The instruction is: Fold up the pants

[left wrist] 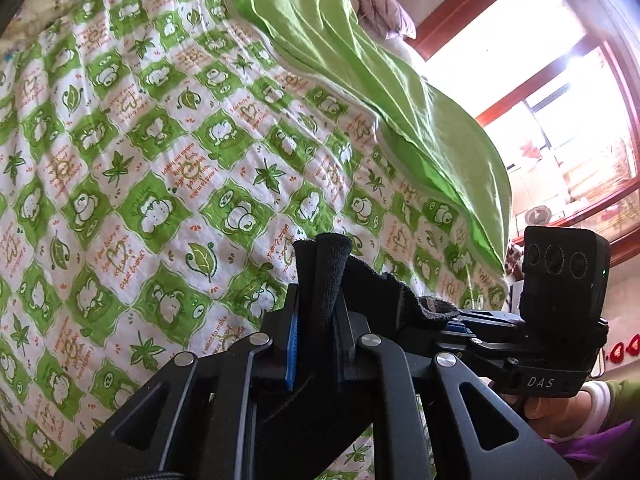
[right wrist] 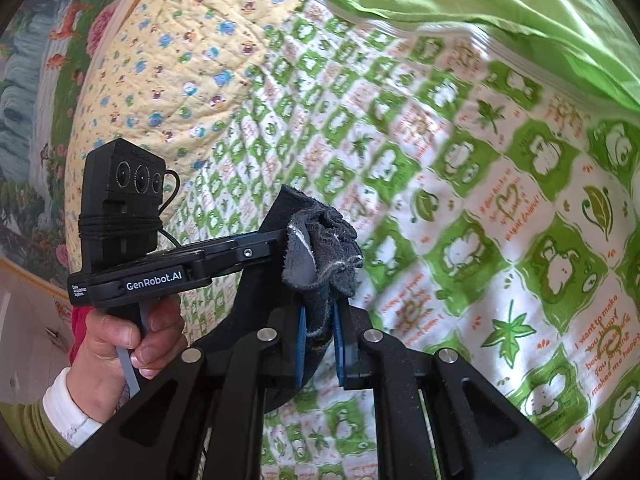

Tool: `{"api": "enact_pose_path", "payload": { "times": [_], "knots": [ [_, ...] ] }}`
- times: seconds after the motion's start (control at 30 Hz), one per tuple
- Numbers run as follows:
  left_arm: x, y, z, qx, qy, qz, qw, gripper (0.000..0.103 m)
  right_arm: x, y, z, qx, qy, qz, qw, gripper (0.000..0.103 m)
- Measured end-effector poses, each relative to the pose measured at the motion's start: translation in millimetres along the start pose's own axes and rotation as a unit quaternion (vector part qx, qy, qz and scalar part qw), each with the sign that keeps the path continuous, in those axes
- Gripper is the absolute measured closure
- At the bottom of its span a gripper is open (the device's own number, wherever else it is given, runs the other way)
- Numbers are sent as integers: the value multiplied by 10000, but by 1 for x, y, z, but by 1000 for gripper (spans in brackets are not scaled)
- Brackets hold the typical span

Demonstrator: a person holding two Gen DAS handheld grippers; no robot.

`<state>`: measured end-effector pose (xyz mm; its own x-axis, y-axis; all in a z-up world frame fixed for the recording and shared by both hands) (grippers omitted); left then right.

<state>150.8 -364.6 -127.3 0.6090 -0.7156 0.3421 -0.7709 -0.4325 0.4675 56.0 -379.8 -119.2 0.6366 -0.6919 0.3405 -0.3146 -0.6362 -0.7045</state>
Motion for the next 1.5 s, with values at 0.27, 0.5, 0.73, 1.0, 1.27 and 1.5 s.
{"api": "enact_pose_path", "payload": {
  "times": [0.27,0.5,0.73,1.0,1.27,1.5],
  "knots": [
    [-14,-2,-53,-84,483,-147,9987,91,-1,-41,-6,366,18,-268,9990,90],
    [-34,-9,-95,-105,896,-317,9954,91,-9,-83,-6,804,-145,-572,9950,90],
    [-63,-28,-129,-125,1259,-625,9900,91,-28,-129,10,1150,-489,-924,9879,90],
    [-101,-50,-147,-150,1553,-1060,9821,91,-57,-155,35,1313,-935,-1125,9805,90],
    [-144,-81,-147,-88,1691,-1584,9727,91,-80,-161,67,1480,-1389,-1050,9735,90],
    [-174,-107,-136,-34,1659,-1949,9667,92,-106,-160,96,1402,-1768,-1033,9687,90]
  ]
}}
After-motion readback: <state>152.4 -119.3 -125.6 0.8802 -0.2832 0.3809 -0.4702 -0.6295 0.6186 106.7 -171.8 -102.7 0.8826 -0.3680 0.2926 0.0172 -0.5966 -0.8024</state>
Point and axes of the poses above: each gripper's, at about its wrist camera, not at the fingertips, and z roughly the way its jaws point, y to its right, x to its top, the point moved 7 cm from there along z, roughly the way its jaws point
